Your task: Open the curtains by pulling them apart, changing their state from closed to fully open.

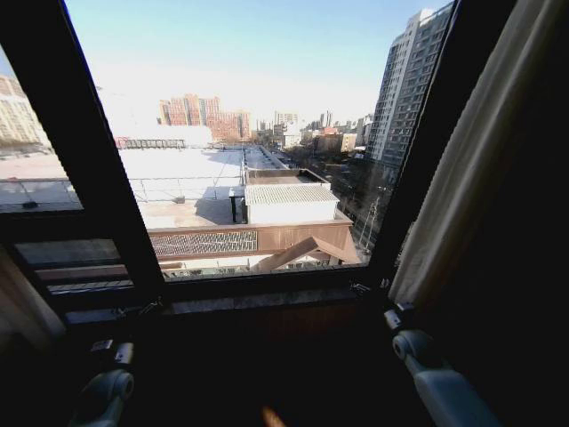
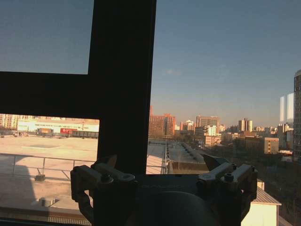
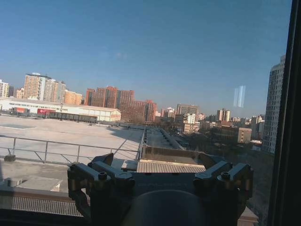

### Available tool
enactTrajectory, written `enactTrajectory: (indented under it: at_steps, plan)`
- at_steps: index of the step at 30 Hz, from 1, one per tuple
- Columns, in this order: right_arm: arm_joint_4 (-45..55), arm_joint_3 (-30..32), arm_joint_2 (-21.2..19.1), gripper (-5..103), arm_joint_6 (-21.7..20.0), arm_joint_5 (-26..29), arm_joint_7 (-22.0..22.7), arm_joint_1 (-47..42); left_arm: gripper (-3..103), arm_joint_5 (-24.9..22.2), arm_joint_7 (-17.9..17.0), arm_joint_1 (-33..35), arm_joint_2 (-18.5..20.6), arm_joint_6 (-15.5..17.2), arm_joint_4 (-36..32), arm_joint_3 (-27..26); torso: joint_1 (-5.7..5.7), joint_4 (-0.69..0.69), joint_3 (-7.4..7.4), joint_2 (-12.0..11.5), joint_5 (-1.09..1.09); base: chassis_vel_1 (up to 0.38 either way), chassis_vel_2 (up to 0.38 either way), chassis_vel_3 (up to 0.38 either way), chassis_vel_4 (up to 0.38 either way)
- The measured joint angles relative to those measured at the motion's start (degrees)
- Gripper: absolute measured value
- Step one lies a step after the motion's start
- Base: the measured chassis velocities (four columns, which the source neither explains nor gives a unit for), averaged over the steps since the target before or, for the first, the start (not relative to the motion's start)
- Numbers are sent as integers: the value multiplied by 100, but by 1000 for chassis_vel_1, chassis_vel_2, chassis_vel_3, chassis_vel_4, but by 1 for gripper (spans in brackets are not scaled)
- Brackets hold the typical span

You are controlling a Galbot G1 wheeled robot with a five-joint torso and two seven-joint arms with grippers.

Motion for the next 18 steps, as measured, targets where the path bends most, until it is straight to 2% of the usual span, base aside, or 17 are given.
enactTrajectory:
  at_steps: [13, 18]
  plan:
    - [0, 0, 0, 100, 0, 0, 0, 0, 100, 0, 0, 0, 1, 0, 0, 0, -1, 0, 0, 1, -2, 383, 322, -385, -325]
    - [-1, 0, 0, 100, 0, 0, 0, 0, 100, 0, 0, 0, 0, 0, 0, 0, 0, -1, 0, 0, 5, 389, 333, -384, -335]
